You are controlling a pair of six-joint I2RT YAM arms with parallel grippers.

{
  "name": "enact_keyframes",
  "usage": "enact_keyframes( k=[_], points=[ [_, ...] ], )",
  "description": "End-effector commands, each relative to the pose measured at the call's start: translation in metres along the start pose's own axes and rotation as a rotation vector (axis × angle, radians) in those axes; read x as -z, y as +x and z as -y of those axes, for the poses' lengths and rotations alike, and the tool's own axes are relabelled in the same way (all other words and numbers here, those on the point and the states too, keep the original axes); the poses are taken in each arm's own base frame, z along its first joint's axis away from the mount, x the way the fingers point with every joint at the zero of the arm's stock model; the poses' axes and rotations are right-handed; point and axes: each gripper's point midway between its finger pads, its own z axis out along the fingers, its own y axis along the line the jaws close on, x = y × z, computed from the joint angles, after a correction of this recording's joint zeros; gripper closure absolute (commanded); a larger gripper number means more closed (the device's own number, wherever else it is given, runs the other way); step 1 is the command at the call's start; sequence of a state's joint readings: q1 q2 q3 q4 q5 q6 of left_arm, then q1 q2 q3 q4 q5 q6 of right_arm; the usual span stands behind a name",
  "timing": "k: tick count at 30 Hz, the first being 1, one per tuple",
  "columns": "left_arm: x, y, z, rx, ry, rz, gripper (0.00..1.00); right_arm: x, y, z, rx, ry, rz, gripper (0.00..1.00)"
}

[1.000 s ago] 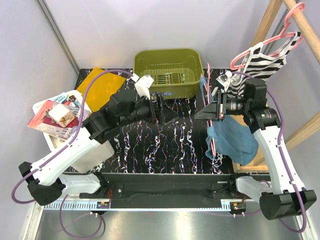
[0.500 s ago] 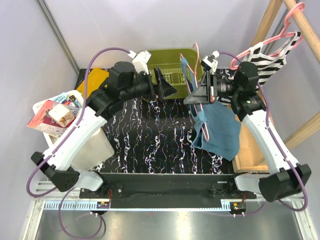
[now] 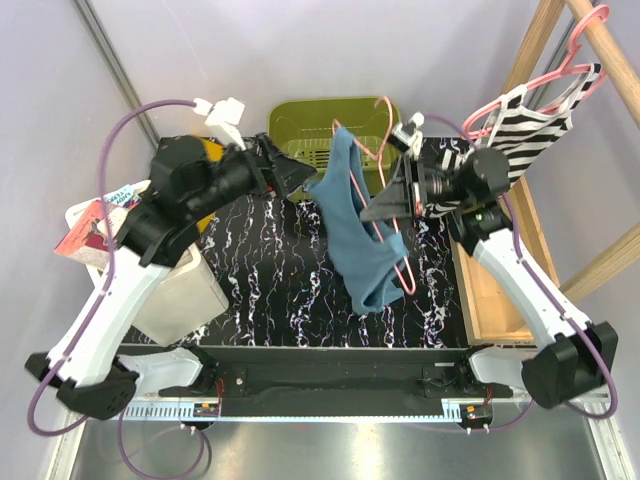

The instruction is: Remove the tank top from the hanger

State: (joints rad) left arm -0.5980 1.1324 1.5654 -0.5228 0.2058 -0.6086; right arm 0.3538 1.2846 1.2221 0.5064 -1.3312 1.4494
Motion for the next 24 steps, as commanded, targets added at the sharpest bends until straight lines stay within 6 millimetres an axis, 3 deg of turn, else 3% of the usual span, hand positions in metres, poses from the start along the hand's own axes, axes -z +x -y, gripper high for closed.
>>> enact_keyframes(
  k=[1, 3, 4, 6, 12, 22, 24],
  points=[
    [-0.041, 0.016, 0.0, -0.021, 0.077, -0.117, 0.26, 0.006, 0.03, 0.005, 0.017, 0.007, -0.004, 1.0],
    [-0.048, 0.019, 0.004, -0.038, 0.103, -0.152, 0.31, 0.008, 0.04, 0.014, -0.007, 0.016, 0.006, 1.0],
    [-0.06, 0.026, -0.003, -0.04, 0.087, -0.182, 0.32, 0.008, 0.04, 0.017, -0.016, 0.02, 0.021, 1.0],
    [-0.064, 0.029, -0.012, -0.065, 0.028, -0.202, 0.34, 0.009, 0.043, 0.023, -0.031, 0.02, 0.036, 1.0],
    [-0.069, 0.032, -0.032, -0.12, -0.104, -0.19, 0.33, 0.009, 0.04, 0.014, -0.017, 0.009, 0.081, 1.0],
    [-0.101, 0.045, 0.004, -0.146, -0.004, -0.237, 0.35, 0.009, 0.039, 0.005, 0.008, -0.005, 0.091, 1.0],
    [-0.107, 0.045, 0.0, -0.166, -0.021, -0.232, 0.38, 0.008, 0.039, 0.001, 0.006, -0.012, 0.088, 1.0]
  ],
)
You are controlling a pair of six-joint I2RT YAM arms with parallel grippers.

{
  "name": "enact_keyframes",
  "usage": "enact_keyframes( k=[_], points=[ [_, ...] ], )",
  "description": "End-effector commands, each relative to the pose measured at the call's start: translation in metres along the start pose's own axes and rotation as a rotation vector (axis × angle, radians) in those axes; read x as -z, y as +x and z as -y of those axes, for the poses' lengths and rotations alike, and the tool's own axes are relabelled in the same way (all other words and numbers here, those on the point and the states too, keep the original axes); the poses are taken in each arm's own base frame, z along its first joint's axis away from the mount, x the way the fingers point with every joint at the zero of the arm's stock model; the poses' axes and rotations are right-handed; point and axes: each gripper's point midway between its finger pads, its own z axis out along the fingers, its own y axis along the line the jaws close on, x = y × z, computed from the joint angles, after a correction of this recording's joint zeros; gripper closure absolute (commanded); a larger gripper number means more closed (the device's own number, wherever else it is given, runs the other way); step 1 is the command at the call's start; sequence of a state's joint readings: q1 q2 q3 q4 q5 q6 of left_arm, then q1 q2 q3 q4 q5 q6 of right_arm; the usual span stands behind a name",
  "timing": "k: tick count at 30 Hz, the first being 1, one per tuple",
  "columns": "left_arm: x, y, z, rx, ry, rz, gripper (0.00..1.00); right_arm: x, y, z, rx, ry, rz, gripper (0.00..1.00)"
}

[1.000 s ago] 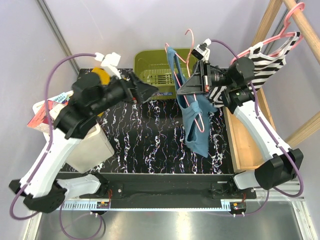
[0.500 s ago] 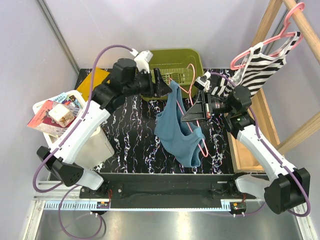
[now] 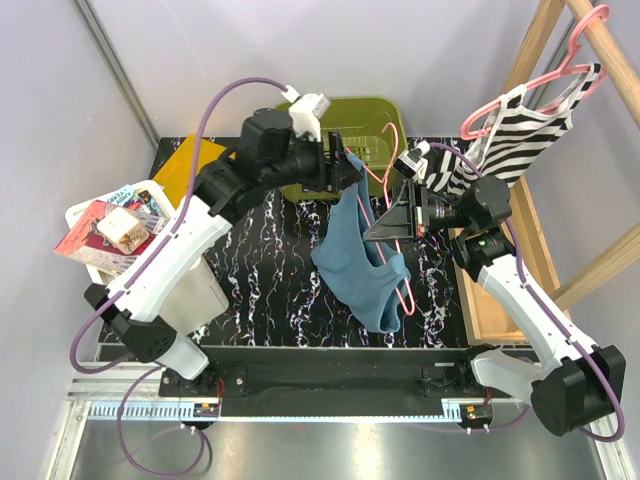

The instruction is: Remove the tank top from the hanger

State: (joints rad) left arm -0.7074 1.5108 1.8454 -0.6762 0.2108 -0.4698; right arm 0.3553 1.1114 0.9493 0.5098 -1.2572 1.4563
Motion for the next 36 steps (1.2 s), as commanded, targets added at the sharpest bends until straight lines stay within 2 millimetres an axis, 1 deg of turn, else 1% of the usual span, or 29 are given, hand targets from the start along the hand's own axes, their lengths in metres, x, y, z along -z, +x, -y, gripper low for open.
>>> enact_keyframes(
  k=[1, 2, 3, 5, 6, 8, 12, 13, 15, 16, 17, 18, 19, 21, 22, 23, 24, 26, 27, 28, 29, 30, 32, 34, 35, 36],
  points=[
    [-0.014, -0.013, 0.004, -0.06, -0.007, 0.04, 0.4, 0.0, 0.0, -0.027, 0.108, -0.048, 0.018, 1.0],
    [-0.017, -0.014, 0.0, -0.073, -0.026, 0.046, 0.45, 0.0, 0.0, -0.03, 0.115, -0.051, 0.016, 1.0],
    [-0.017, -0.013, -0.003, -0.075, -0.037, 0.044, 0.46, 0.0, 0.001, -0.036, 0.125, -0.056, 0.017, 1.0],
    [-0.02, -0.012, -0.009, -0.079, -0.064, 0.046, 0.48, 0.0, 0.002, -0.04, 0.126, -0.058, 0.013, 1.0],
    [-0.021, -0.011, -0.01, -0.08, -0.068, 0.045, 0.48, 0.001, 0.002, -0.043, 0.136, -0.06, 0.012, 1.0],
    [-0.025, -0.011, -0.015, -0.08, -0.084, 0.046, 0.48, 0.001, 0.005, -0.044, 0.131, -0.058, 0.001, 1.0],
    [-0.036, -0.012, -0.017, -0.077, -0.089, 0.043, 0.48, 0.002, 0.01, -0.048, 0.125, -0.061, -0.013, 1.0],
    [-0.042, -0.011, -0.019, -0.071, -0.091, 0.038, 0.48, 0.003, 0.011, -0.05, 0.129, -0.062, -0.011, 1.0],
    [-0.045, -0.016, -0.013, -0.067, -0.07, 0.048, 0.5, 0.004, 0.014, -0.051, 0.125, -0.061, -0.019, 1.0],
    [-0.049, -0.016, -0.014, -0.063, -0.067, 0.045, 0.53, 0.004, 0.015, -0.051, 0.122, -0.06, -0.021, 1.0],
    [-0.048, -0.021, -0.008, -0.067, -0.041, 0.061, 0.57, 0.005, 0.017, -0.051, 0.121, -0.058, -0.021, 1.0],
    [-0.05, -0.022, -0.005, -0.064, -0.029, 0.062, 0.6, 0.005, 0.018, -0.05, 0.113, -0.057, -0.024, 1.0],
    [-0.051, -0.025, -0.001, -0.064, -0.011, 0.074, 0.67, 0.006, 0.02, -0.049, 0.113, -0.056, -0.024, 1.0],
    [-0.052, -0.026, -0.001, -0.066, -0.003, 0.075, 0.78, 0.007, 0.022, -0.049, 0.108, -0.054, -0.025, 1.0],
    [-0.052, -0.028, -0.004, -0.047, -0.008, 0.081, 0.9, 0.007, 0.023, -0.05, 0.105, -0.053, -0.028, 1.0],
    [-0.052, -0.03, -0.007, -0.025, -0.008, 0.085, 0.99, 0.008, 0.025, -0.052, 0.12, -0.053, -0.028, 1.0],
    [-0.051, -0.036, -0.015, 0.002, -0.019, 0.097, 1.0, 0.008, 0.027, -0.051, 0.109, -0.047, -0.03, 1.0],
    [-0.049, -0.043, -0.017, 0.07, -0.007, 0.108, 1.0, 0.009, 0.031, -0.053, 0.136, -0.04, -0.035, 1.0],
    [-0.047, -0.048, -0.022, 0.092, -0.014, 0.121, 1.0, 0.01, 0.034, -0.049, 0.095, -0.02, -0.044, 1.0],
    [-0.046, -0.052, -0.021, 0.115, -0.013, 0.132, 1.0, 0.011, 0.036, -0.047, 0.091, -0.01, -0.049, 1.0],
    [-0.043, -0.059, -0.019, 0.121, -0.004, 0.149, 1.0, 0.013, 0.042, -0.046, 0.136, -0.003, -0.053, 1.0],
    [-0.041, -0.063, -0.016, 0.122, 0.007, 0.159, 1.0, 0.015, 0.046, -0.038, 0.076, 0.026, -0.058, 1.0],
    [-0.038, -0.073, -0.009, 0.122, 0.039, 0.182, 1.0, 0.018, 0.057, -0.035, 0.087, 0.036, -0.059, 1.0],
    [-0.036, -0.079, -0.009, 0.122, 0.044, 0.198, 1.0, 0.021, 0.065, -0.036, 0.093, 0.031, -0.069, 1.0],
    [-0.037, -0.079, -0.011, 0.126, 0.044, 0.197, 1.0, 0.022, 0.07, -0.04, 0.106, 0.026, -0.071, 1.0],
    [-0.039, -0.079, -0.016, 0.135, 0.038, 0.197, 1.0, 0.024, 0.073, -0.043, 0.114, 0.021, -0.082, 1.0]
  ],
)
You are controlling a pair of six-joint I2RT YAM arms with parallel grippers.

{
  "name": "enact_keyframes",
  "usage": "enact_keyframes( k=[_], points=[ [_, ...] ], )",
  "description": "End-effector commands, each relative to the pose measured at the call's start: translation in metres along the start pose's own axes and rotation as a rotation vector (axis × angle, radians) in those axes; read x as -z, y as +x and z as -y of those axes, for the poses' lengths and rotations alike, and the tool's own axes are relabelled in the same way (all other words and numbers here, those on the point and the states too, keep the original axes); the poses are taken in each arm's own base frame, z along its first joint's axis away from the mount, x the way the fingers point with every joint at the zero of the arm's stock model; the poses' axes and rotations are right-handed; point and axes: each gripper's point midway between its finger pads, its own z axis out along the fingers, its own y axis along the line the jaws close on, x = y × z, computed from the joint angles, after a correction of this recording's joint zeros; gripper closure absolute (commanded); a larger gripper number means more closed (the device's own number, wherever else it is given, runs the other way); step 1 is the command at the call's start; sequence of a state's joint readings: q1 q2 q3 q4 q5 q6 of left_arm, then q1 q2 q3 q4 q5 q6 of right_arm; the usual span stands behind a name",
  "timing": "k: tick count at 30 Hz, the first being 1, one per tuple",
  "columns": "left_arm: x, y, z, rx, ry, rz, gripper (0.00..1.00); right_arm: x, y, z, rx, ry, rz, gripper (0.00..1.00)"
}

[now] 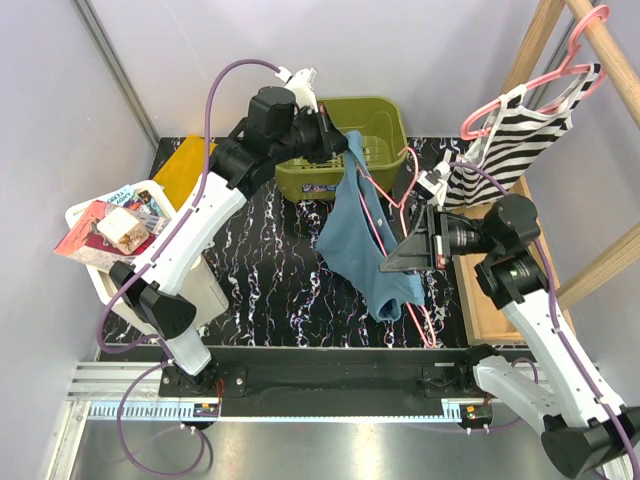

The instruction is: Remove the tank top from the hanger

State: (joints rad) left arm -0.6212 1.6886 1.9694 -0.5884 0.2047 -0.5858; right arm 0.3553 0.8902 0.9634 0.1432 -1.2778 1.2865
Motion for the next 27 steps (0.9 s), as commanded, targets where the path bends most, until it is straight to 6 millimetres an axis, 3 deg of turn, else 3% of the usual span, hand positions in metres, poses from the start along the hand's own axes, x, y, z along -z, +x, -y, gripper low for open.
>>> enact_keyframes(
  k=[1, 8, 18, 22, 27],
  points=[
    [0.007, -0.038, 0.026, 0.023, 0.109, 0.105, 1.0, 0.008, 0.027, -0.017, 0.083, -0.02, -0.059, 1.0],
    [-0.001, -0.027, -0.001, 0.079, 0.041, 0.076, 1.0, 0.011, 0.032, -0.038, 0.172, -0.026, -0.038, 1.0],
    [-0.003, -0.035, -0.025, 0.088, -0.027, 0.081, 1.0, 0.01, 0.029, -0.036, 0.151, -0.015, -0.05, 1.0],
    [-0.009, -0.029, -0.034, 0.057, -0.052, 0.06, 1.0, 0.007, 0.017, -0.035, 0.153, -0.009, -0.048, 1.0],
    [-0.024, -0.004, -0.049, 0.071, -0.078, -0.035, 1.0, 0.0, -0.004, -0.035, 0.158, -0.007, -0.055, 1.0]
  ],
)
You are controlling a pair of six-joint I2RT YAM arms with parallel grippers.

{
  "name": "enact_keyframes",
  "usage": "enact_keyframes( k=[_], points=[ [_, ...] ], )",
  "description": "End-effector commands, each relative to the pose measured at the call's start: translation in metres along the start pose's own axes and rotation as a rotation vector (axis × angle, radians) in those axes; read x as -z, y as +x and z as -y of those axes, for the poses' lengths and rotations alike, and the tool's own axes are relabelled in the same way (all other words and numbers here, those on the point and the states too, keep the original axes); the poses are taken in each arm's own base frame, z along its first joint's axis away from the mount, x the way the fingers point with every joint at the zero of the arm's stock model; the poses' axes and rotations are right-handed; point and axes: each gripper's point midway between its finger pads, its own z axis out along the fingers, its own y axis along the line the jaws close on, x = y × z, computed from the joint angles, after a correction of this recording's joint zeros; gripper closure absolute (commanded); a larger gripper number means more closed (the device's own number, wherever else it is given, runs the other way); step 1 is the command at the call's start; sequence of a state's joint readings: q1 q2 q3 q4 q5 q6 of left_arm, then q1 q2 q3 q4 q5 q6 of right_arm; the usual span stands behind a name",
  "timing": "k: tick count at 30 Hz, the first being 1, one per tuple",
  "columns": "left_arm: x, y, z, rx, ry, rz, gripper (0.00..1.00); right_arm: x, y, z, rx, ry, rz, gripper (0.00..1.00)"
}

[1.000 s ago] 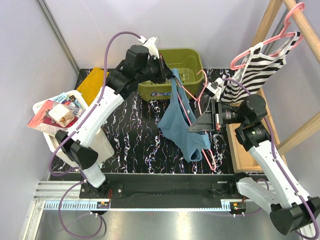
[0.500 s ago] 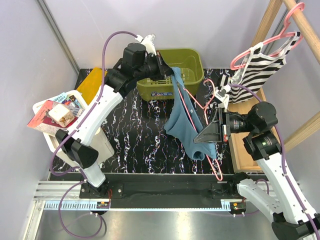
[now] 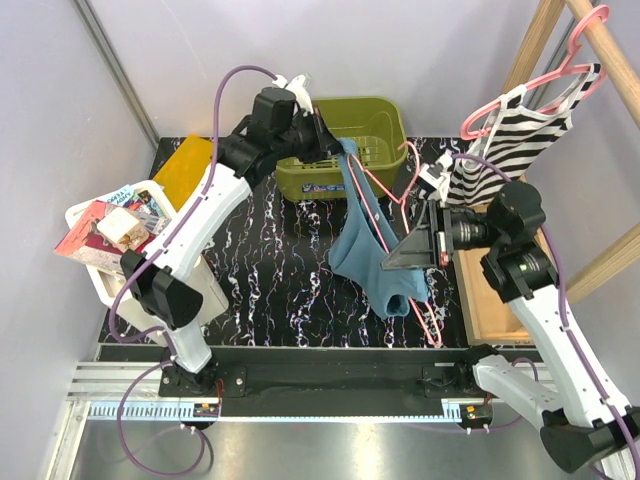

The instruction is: Remove the tank top from the hanger

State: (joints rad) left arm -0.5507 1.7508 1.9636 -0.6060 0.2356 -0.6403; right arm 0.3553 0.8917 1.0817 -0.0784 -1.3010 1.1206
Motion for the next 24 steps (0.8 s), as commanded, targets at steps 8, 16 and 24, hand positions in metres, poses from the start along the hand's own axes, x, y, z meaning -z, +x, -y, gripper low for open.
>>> enact_keyframes(
  k=[8, 16, 24],
  points=[
    [0.003, 0.007, -0.011, -0.042, -0.014, -0.039, 1.0, -0.01, -0.047, -0.022, 0.163, -0.021, -0.001, 1.0],
    [0.017, 0.016, -0.029, -0.082, -0.082, -0.054, 1.0, -0.026, -0.099, 0.004, 0.025, 0.044, 0.089, 1.0],
    [0.03, -0.003, -0.03, -0.139, -0.098, -0.041, 0.72, -0.034, -0.145, 0.02, 0.022, 0.135, 0.168, 1.0]
  ],
)
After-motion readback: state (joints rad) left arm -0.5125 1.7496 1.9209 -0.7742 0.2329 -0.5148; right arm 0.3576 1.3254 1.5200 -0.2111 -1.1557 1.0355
